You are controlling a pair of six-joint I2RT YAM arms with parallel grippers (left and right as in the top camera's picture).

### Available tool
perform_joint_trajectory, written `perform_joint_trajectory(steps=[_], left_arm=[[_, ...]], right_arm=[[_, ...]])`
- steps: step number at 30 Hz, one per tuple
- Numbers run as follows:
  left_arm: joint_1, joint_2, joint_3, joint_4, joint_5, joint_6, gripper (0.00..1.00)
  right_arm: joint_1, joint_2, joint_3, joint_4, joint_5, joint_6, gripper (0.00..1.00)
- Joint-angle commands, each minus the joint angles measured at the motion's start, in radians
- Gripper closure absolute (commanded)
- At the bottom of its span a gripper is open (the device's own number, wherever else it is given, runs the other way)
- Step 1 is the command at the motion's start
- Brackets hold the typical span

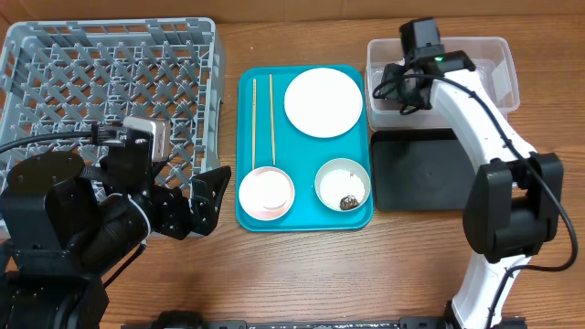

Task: Sort waste into correct bins and load items into the dishwasher
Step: 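Drop the tissue into the clear bin with the right gripper, then move the right gripper to the pink cup and grasp it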

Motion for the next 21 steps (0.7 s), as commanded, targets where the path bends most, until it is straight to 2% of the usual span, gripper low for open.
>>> perform_joint_trajectory(steps=[1,5,12,17,20,21], left_arm=[[-0.006,0.003,0.001,0.001,-0.006,0.029,0.0],[-0.006,0.003,0.001,0.001,-0.006,0.029,0.0],[-0.006,0.003,0.001,0.001,-0.006,0.029,0.0],[-0.006,0.003,0.001,0.001,-0.006,0.03,0.0],[-0.006,0.003,0.001,0.001,-0.006,0.029,0.0],[-0.006,0.003,0.001,0.001,-0.006,0.03,0.0]], right_arm=[[-0.002,-0.1,0.011,0.0,-0.164,-0.021,0.36],[0.006,-0.218,0.011,-0.048,-0.253,-0.072,0.36],[0.049,-0.4,0.011,-0.232,-0.332,-0.074,0.36],[0.138,-0.425,0.011,-0.382,-0.387,-0.127,0.29],[0.226,-0.425,0.001,-0.424,-0.386,-0.125,0.14],[0.266,-0.425,-0.005,-0.424,-0.387,-0.114,0.01]])
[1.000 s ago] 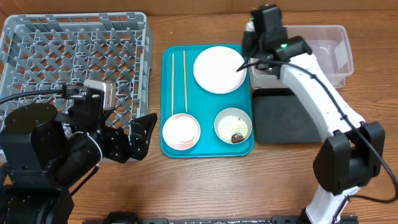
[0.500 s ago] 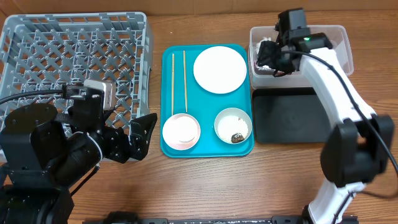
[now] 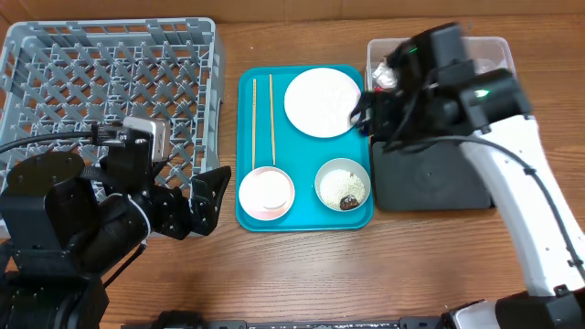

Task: Sort waste into correct bins and load items into the dishwasher
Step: 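Move the right gripper to the pink cup and grasp it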

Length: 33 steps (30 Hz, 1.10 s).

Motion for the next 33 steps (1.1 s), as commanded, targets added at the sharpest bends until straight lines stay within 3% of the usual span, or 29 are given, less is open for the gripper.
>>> perform_joint_trajectory(steps=[1,5,9,16,33], left_arm=[[-0.006,0.003,0.001,0.001,-0.006,0.029,0.0],[-0.006,0.003,0.001,0.001,-0.006,0.029,0.0],[-0.006,0.003,0.001,0.001,-0.006,0.029,0.0],[-0.006,0.003,0.001,0.001,-0.006,0.029,0.0],[-0.006,0.003,0.001,0.001,-0.006,0.029,0.0]], right_arm=[[0.101,0.004,-0.011,0.002,-0.026,-0.007,0.0],[0.21,0.023,-0.035,0.045,-0.004,0.01,0.02],[0.283,0.048,-0.096,0.116,0.098,0.068,0.18],[0.336,0.119,-0.249,0.315,0.102,0.077,0.47],[0.343,0.193,-0.362,0.463,0.05,0.093,0.51]])
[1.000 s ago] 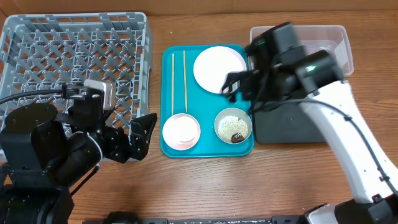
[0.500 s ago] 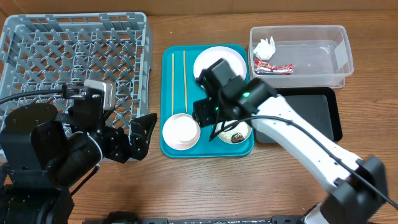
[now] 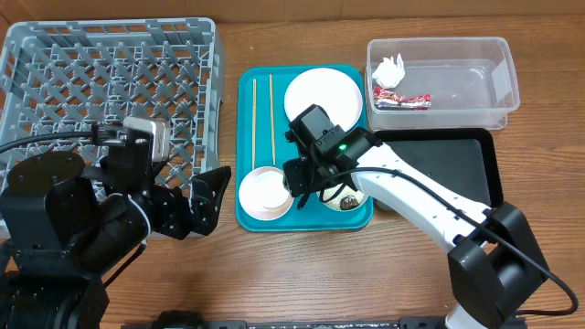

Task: Sort waste into correct bins and load items into the dishwasher
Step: 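Move the right gripper to the pink cup and grasp it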

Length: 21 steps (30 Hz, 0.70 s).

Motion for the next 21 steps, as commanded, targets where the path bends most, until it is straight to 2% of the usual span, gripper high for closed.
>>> perform_joint_trajectory(steps=[1,10,16,19,21], left_arm=[[-0.006,0.003,0.001,0.001,-0.006,0.029,0.0],[-0.006,0.003,0.001,0.019,-0.029,0.034,0.0],[-0.006,0.003,0.001,-0.011,-0.029,0.034,0.0],[-0.006,0.003,0.001,0.026,-0.018,0.028,0.0],[-0.006,0.003,0.001,0.07,-0.016,0.005,0.0]], right_arm=[[0.007,-0.005,-0.011,0.008,-0.015,0.006,0.53],[0.008,0.055,-0.011,0.044,-0.016,0.01,0.6],[0.008,0.058,-0.011,0.058,-0.015,0.024,0.69],[0.008,0.058,-0.011,0.064,-0.015,0.024,0.76],[0.008,0.058,-0.011,0.059,-0.016,0.024,0.88]])
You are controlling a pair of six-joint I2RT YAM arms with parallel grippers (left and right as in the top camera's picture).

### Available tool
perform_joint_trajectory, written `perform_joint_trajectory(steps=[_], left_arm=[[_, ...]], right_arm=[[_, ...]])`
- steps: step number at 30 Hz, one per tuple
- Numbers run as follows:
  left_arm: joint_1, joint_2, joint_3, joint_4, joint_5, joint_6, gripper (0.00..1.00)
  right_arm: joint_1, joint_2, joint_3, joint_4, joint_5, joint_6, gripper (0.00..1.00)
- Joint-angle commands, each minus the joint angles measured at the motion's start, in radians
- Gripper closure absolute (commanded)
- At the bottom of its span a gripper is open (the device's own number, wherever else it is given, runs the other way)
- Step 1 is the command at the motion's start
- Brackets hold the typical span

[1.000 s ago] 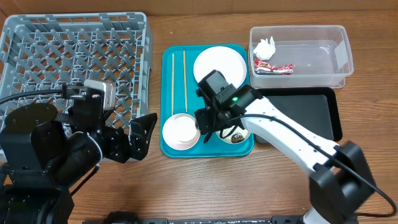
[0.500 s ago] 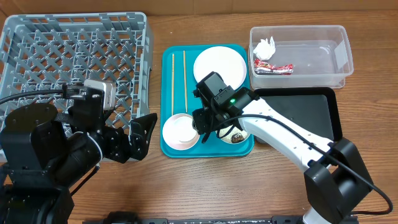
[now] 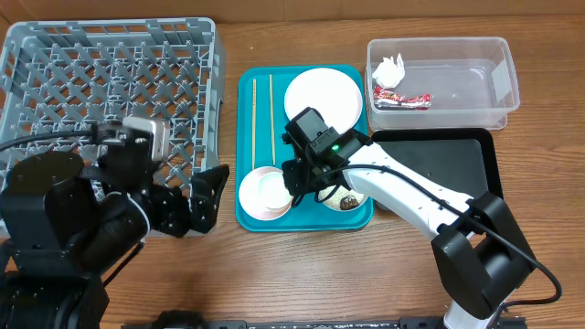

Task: Sort waste into correct bins and load items into the dishwasher
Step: 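Move the right gripper to the pink cup and grasp it, then lift the cup and hand it to the left gripper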

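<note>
A teal tray (image 3: 247,91) holds two chopsticks (image 3: 262,119), a white plate (image 3: 322,99), a pink-rimmed bowl (image 3: 262,194) and a white bowl with brown food scraps (image 3: 347,199). My right gripper (image 3: 296,183) hangs low at the right rim of the pink-rimmed bowl, between the two bowls. Its wrist hides the fingers, and part of the scrap bowl too. My left gripper (image 3: 207,197) stands open on the table left of the tray, holding nothing. The grey dish rack (image 3: 110,73) stands at the back left.
A clear bin (image 3: 457,73) at the back right holds a white tissue (image 3: 388,69) and a red wrapper (image 3: 402,99). A black bin (image 3: 448,164) sits in front of it. The left arm's bulk fills the near left corner.
My right gripper has shifted slightly left, closer onto the pink-rimmed bowl's right rim. The left arm has not moved.
My right gripper was over the clear bin at the back right. Then it was above the plate's right edge and the black bin. Then it was low between the two bowls, with tissue and wrapper showing in the clear bin. It now sits at the pink-rimmed bowl's rim.
</note>
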Motion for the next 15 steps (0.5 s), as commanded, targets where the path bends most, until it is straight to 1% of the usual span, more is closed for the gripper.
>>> perform_joint_trajectory(steps=[1,3,7,11,13,15], left_arm=[[-0.006,0.003,0.002,0.044,0.004,-0.024,0.0],[-0.006,0.003,0.002,0.058,0.004,-0.033,0.0],[-0.006,0.008,0.002,0.098,-0.012,-0.034,0.0],[-0.006,0.04,0.002,0.093,-0.011,-0.098,0.0],[-0.006,0.068,0.002,0.076,-0.011,-0.123,0.0],[-0.006,0.113,0.001,0.052,-0.011,-0.146,0.0]], right_arm=[[0.006,-0.003,-0.004,-0.005,-0.002,0.01,0.91],[0.006,-0.003,-0.003,-0.01,-0.019,0.012,0.96],[-0.003,-0.003,0.011,-0.011,-0.04,0.012,0.96],[-0.026,-0.016,0.052,-0.045,-0.049,0.011,0.96],[-0.043,-0.032,0.073,-0.065,-0.084,-0.001,0.96],[-0.07,-0.058,0.094,-0.075,-0.163,-0.043,0.96]])
